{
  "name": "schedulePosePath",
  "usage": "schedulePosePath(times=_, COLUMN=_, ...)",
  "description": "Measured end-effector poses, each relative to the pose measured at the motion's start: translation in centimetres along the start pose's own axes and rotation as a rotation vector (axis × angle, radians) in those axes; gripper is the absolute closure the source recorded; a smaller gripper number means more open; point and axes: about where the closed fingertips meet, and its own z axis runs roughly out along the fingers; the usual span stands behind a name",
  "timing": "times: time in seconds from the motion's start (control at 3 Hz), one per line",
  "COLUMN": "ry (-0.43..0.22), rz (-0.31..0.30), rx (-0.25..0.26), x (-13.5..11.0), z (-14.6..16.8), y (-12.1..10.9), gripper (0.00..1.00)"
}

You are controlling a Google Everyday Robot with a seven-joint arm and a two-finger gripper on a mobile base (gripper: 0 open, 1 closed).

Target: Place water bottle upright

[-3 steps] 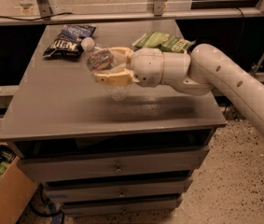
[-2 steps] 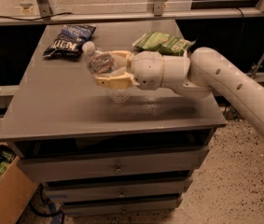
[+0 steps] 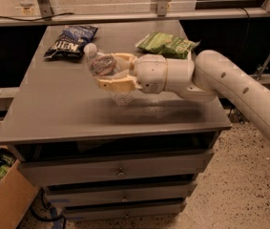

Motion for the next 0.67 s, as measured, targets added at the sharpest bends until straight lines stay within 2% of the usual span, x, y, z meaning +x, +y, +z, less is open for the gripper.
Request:
schedulePosePath(times=0.33, ry=0.000, rz=0.000, rx=0.000, x=-0.15, z=0.00, y=-0.03, gripper=0.82)
schedulePosePath(times=0.67, ry=0.000, rz=0.000, rx=0.000, x=-0.15, z=0.00, y=-0.03, gripper=0.82)
